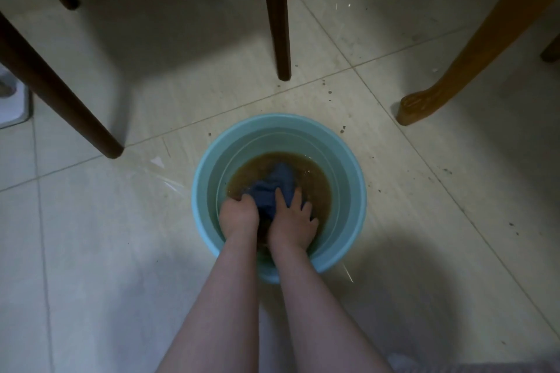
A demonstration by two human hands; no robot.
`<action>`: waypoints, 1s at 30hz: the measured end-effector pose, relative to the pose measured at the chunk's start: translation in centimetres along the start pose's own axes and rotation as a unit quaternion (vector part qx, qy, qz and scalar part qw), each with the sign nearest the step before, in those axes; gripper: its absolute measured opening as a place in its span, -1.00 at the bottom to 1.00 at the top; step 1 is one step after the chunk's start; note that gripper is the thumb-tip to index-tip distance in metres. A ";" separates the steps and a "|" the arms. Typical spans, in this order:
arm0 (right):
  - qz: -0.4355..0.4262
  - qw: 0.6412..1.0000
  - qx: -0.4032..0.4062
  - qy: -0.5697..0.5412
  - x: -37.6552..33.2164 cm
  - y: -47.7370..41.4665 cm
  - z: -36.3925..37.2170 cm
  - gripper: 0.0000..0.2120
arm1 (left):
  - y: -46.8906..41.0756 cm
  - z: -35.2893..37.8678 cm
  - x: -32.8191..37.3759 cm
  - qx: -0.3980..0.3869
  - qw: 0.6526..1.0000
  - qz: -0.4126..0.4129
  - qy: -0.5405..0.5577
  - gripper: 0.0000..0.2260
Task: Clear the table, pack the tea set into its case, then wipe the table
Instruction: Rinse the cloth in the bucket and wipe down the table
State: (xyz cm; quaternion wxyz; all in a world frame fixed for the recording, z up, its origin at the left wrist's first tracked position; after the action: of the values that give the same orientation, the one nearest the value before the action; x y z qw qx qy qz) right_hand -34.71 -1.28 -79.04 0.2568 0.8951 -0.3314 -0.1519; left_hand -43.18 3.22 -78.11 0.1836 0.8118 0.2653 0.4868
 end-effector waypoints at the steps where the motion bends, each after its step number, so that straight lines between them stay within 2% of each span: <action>1: 0.018 0.999 0.026 -0.022 0.4 -0.1 -0.5 -0.47 | 0.2 0.3 0.0 -0.013 1.000 -0.008 0.016 -0.64; 3: 0.037 0.994 0.043 -0.098 0.9 -0.1 -1.5 -0.55 | -1.8 1.6 -2.0 -0.038 0.998 -0.026 0.044 -0.36; 4: 0.040 0.983 0.025 -0.176 0.8 -0.3 -1.6 -0.60 | -2.5 2.2 -2.9 -0.049 0.996 -0.043 0.058 -0.23; 5: 0.038 0.957 -0.007 -0.287 0.5 -0.3 -2.0 -0.65 | -2.7 2.7 -3.3 -0.060 0.992 -0.060 0.091 -0.18; 7: 0.032 0.868 -0.083 -0.488 -0.1 0.4 -2.8 -0.76 | -1.0 2.8 -1.7 -0.084 0.977 -0.093 0.174 -0.28; 8: 0.025 0.841 -0.100 -0.532 -0.1 0.6 -3.3 -0.79 | 0.3 2.4 -0.2 -0.102 0.965 -0.108 0.214 -0.33; 9: 0.005 0.833 -0.117 -0.540 0.0 0.8 -4.0 -0.79 | 1.0 2.3 0.7 -0.130 0.951 -0.128 0.249 -0.37; 13: -0.069 0.863 -0.159 -0.475 0.4 1.9 -7.5 -0.80 | 1.2 2.2 2.8 -0.276 0.881 -0.169 0.346 -0.55; 15: -0.085 0.880 -0.177 -0.433 0.5 2.6 -8.6 -0.67 | 1.3 2.4 3.7 -0.266 0.869 -0.149 0.390 -0.58; 18: -0.070 0.906 -0.180 -0.376 0.7 3.5 -9.2 -0.50 | 1.2 2.8 3.9 -0.199 0.875 -0.092 0.432 -0.74; 20: -0.063 0.922 -0.159 -0.349 0.5 3.4 -9.2 -0.39 | 1.3 2.7 4.0 -0.187 0.883 -0.050 0.428 -0.73; 22: -0.052 0.941 -0.164 -0.290 0.1 3.0 -9.0 -0.05 | 1.2 2.3 4.2 -0.171 0.906 0.007 0.388 -0.71; 24: -0.041 0.957 -0.180 -0.225 -0.5 2.9 -8.3 0.08 | 1.7 1.9 5.0 -0.161 0.932 0.062 0.318 -0.69; 26: 0.001 0.965 -0.156 -0.211 -0.6 2.7 -7.6 -0.07 | 2.3 1.9 5.8 -0.157 0.944 0.092 0.274 -0.67; 28: 0.041 0.962 -0.096 -0.254 -0.2 2.5 -7.3 -0.54 | 2.9 1.9 6.2 -0.160 0.946 0.095 0.264 -0.65; 29: 0.053 0.956 -0.070 -0.279 0.1 2.6 -7.2 -0.71 | 3.3 2.0 6.3 -0.160 0.948 0.090 0.261 -0.63; 30: 0.052 0.953 -0.054 -0.293 0.2 2.6 -7.1 -0.72 | 3.6 2.1 6.3 -0.155 0.950 0.086 0.257 -0.60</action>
State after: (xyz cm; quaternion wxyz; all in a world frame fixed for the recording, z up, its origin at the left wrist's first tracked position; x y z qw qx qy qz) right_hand -32.80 -0.58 -71.79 0.2036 0.7773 -0.4300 -0.4116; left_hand -38.00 4.15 -72.74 0.1906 0.6406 0.1539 0.7278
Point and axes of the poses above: each hand's wrist, its own y-axis away from the middle knuckle, its own z-axis out of the palm, x = y × z, the point moved 3 cm from there along -y, towards the middle knuckle, and after that the axes turned 4 degrees about z, right-handed, at the moved point
